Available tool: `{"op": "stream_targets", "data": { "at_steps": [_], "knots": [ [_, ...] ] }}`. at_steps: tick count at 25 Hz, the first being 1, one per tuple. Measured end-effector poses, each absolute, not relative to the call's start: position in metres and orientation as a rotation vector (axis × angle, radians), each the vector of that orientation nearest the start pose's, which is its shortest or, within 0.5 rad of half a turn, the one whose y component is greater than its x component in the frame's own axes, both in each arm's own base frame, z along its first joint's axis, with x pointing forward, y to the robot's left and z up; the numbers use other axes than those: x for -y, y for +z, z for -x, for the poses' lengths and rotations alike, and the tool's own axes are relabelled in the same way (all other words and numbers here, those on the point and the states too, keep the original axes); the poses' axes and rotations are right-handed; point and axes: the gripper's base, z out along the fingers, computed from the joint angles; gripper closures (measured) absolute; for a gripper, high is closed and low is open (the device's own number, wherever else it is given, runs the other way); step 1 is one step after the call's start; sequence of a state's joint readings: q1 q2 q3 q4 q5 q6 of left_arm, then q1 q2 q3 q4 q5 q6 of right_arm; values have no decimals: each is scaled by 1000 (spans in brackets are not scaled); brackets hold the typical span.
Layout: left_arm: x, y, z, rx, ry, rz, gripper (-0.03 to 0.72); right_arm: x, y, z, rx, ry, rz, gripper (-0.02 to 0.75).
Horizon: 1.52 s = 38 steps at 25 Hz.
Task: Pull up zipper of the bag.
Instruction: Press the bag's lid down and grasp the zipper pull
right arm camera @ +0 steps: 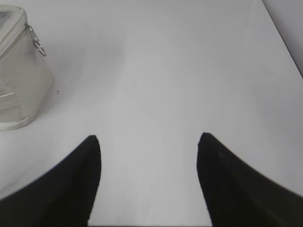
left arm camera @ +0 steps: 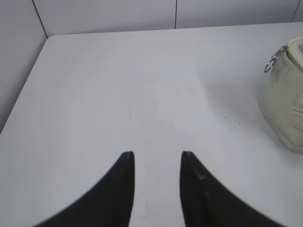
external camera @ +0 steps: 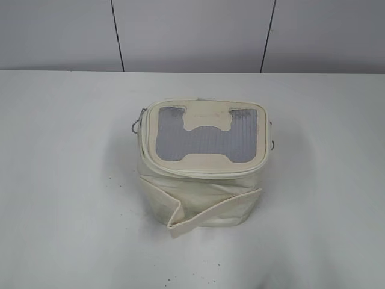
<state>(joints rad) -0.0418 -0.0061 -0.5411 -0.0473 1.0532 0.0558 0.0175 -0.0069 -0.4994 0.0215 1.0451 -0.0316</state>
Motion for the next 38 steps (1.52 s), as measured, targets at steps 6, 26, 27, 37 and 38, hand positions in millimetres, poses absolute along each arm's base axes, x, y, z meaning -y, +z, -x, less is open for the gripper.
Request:
{"op": "stream_targets", "data": {
  "at_steps": [6,26,27,37,38],
  "knots": [
    [3,289,11,-1987,-47,-100,433,-2,278,5,-2022,17,51,240],
    [3,289,11,-1988,-47,-100,433,-2,278,5,-2023,17,51,240],
    [3,289,11,-1988,-47,-100,433,-2,278,5,-2023,17,51,240],
    [3,289,11,-1988,-47,-100,433,-2,278,5,-2022,17,51,240],
    [3,289,11,-1988,-47,-100,433,-2,278,5,-2022,17,51,240]
  ]
}}
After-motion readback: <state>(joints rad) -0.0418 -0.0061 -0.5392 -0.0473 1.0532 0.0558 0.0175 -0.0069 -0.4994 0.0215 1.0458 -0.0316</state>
